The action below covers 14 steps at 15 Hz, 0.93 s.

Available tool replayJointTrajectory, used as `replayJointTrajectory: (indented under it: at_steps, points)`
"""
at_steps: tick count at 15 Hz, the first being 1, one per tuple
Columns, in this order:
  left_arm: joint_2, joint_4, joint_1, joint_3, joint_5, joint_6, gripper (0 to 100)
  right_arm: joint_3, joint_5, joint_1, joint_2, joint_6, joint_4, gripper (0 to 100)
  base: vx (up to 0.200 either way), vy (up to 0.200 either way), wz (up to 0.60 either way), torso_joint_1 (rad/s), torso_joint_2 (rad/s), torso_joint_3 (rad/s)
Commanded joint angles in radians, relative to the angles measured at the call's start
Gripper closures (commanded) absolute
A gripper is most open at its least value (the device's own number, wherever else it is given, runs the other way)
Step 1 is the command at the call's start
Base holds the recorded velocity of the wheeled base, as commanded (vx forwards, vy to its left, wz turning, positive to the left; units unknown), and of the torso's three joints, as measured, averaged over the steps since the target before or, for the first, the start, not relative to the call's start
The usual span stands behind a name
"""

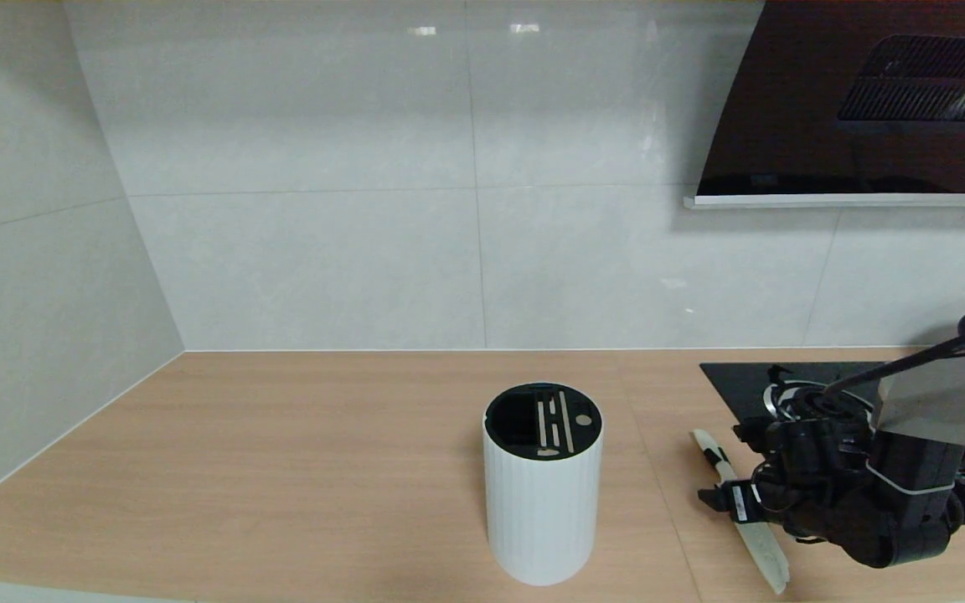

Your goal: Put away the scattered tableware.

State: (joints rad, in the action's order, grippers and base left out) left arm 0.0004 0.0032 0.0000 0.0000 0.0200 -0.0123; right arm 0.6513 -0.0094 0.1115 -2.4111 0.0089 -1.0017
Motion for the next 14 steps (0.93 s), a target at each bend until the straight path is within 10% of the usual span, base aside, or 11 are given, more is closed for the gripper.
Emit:
replayJointTrajectory:
  at_steps: [1,7,8,14]
  points:
    - [0.0,0.0,0.0,0.0,0.0,0.0,0,0.002,-0.001,0.0,-0.006,0.0,0.0,0,0.0,0.0,0.0,0.0,0.0,0.0]
    - [0.0,0.0,0.0,0.0,0.0,0.002,0,0.002,-0.003,-0.003,-0.016,-0.001,0.0,0,0.0,0.0,0.0,0.0,0.0,0.0]
    - [0.0,0.0,0.0,0.0,0.0,0.002,0,0.002,-0.003,-0.003,-0.019,-0.001,0.0,100,0.0,0.0,0.0,0.0,0.0,0.0]
    - [0.0,0.0,0.0,0.0,0.0,0.002,0,0.013,-0.035,-0.001,-0.029,-0.003,-0.003,100,0.0,0.0,0.0,0.0,0.0,0.0]
